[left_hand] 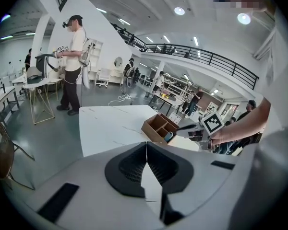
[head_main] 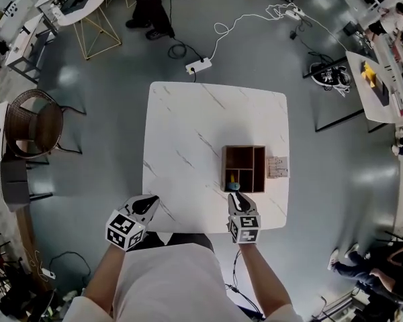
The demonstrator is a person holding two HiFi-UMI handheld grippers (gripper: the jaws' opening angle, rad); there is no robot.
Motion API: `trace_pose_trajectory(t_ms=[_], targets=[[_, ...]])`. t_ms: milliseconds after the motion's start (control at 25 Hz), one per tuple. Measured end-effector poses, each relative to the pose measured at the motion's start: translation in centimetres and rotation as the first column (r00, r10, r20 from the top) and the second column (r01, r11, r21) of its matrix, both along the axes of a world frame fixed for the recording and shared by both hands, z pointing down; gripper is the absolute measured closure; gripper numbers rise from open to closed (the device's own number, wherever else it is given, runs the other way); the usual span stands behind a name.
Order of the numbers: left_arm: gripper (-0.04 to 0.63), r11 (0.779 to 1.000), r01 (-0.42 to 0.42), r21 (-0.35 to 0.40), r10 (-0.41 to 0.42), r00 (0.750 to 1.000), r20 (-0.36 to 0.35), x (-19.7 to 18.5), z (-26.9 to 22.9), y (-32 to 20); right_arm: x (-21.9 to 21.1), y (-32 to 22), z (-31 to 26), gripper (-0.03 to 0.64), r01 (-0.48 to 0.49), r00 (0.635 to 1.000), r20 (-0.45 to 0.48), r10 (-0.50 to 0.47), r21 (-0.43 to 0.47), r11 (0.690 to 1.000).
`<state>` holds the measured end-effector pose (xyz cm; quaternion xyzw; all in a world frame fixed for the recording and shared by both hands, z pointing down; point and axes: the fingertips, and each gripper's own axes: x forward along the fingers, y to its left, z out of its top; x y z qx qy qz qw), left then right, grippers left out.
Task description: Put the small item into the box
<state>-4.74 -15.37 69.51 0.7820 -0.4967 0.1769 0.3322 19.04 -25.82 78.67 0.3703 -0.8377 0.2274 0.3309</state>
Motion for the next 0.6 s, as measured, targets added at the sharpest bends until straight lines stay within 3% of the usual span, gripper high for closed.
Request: trace_pose_trajectory(t_ms=[600], targets=[[0.581,0.987,-0.148,0.06,0.148,0.989,0.009,-6.4,-3.3,2.4,-2.0,6.3,-7.2,0.578,-0.157,0.987,-0.01,0.159,0.1,0.983]])
